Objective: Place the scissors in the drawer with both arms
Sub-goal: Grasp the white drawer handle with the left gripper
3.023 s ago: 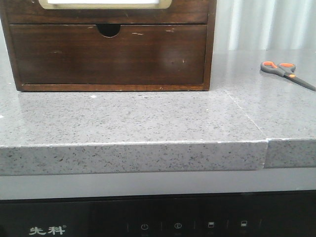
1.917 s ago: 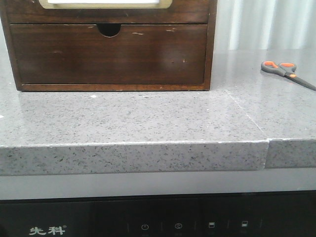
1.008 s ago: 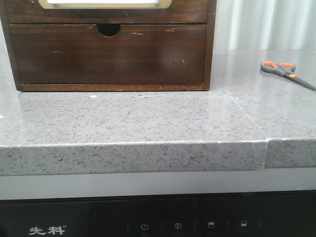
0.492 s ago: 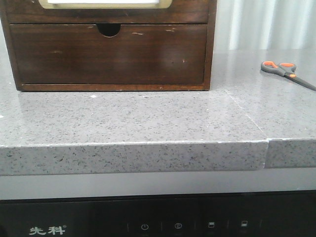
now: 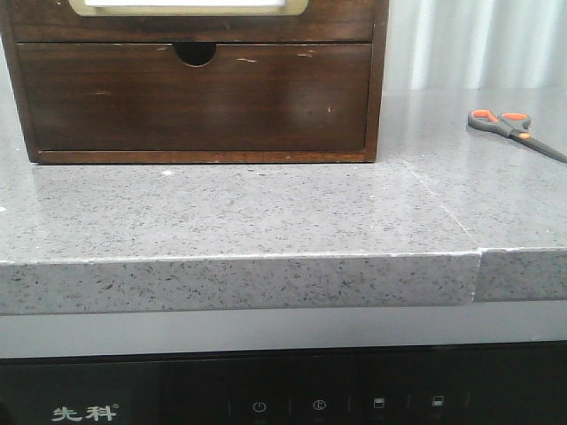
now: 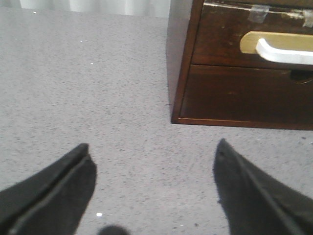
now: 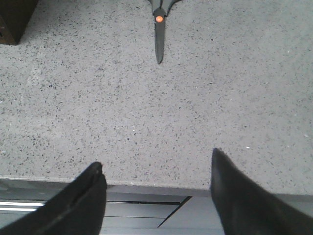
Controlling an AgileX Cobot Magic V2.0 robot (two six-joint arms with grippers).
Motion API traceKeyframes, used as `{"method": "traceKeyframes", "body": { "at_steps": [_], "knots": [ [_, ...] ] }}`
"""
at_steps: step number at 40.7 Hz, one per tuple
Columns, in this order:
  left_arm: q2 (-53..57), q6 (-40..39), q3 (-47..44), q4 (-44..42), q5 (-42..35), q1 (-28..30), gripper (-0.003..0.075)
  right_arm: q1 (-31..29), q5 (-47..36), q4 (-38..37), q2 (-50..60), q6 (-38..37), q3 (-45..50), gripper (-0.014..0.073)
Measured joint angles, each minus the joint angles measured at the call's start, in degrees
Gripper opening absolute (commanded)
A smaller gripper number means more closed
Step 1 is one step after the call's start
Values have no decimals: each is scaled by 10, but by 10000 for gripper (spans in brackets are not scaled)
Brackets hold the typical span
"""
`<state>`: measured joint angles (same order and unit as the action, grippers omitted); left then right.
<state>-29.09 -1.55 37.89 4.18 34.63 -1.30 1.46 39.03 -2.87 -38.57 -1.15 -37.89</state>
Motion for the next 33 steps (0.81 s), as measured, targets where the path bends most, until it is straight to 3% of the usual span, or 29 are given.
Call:
{"method": "traceKeyframes", "body": {
  "at_steps": [11, 15, 28, 33],
  "knots": [
    [-85, 1, 0, 148, -18, 0, 573, 0, 1, 0, 0, 0, 0, 507],
    [-138, 38, 1, 254, -27, 0, 573, 0, 1, -1, 0, 0, 0, 507],
    [-284, 366, 1, 753, -22, 0, 554, 0, 1, -1, 0, 0, 0, 507],
    [-325, 472, 1, 879, -8, 0, 526, 0, 1, -1, 0, 0, 0, 507]
  ]
}}
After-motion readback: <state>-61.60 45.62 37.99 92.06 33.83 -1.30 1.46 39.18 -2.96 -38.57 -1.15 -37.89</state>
